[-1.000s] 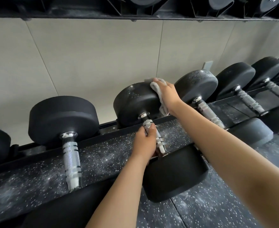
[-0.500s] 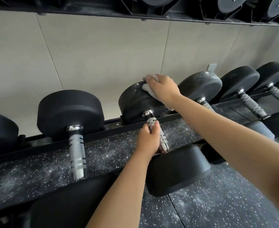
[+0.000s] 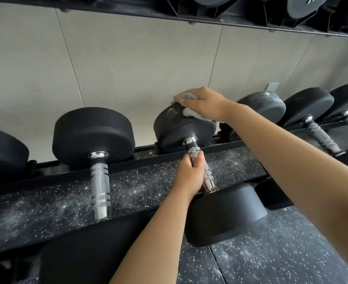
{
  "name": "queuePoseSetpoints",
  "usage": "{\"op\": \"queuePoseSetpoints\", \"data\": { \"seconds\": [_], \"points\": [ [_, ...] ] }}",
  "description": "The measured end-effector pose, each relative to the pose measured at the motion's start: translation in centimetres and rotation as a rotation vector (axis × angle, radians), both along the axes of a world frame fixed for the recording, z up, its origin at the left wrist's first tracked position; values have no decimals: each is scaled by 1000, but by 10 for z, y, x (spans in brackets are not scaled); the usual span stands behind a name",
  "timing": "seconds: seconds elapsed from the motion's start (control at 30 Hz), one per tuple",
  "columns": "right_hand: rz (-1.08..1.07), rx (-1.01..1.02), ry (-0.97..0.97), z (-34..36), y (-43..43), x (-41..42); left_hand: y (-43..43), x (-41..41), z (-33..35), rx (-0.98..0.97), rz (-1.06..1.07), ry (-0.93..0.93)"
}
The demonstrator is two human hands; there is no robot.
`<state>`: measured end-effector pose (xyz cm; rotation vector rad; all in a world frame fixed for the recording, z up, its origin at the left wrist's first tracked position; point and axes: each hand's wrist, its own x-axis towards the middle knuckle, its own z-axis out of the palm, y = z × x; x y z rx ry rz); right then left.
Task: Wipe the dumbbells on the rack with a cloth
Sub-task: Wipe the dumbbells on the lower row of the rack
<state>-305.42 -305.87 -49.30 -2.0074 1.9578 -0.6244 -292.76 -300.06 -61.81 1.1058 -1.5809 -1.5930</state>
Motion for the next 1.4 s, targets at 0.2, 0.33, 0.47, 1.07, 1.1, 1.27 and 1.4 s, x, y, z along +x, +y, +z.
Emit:
{"op": "queuePoseSetpoints", "data": {
  "seconds": [0.2,0.33,0.47,1.07,1.1,1.27,1.4],
  "points": [
    [151,120,968,1,-28,82,2,1,7,-7,3,-36],
    [283,218,930,14,-30,75,3,2,7,-1,2,-55],
    [156,274,289,39,-12,24,2,2,6,-10,7,-57],
    [53,193,686,42,-15,56,3,0,5,-7,17,-31],
    [21,192,575,42,-12,52,2,0,4,-7,14,-31],
    [158,83,1007,-5,-16,99,1,-1,4,-16,21,-51],
    [196,7,999,-14,-15,89,0,-2,2,-17,28,-45]
  ]
}}
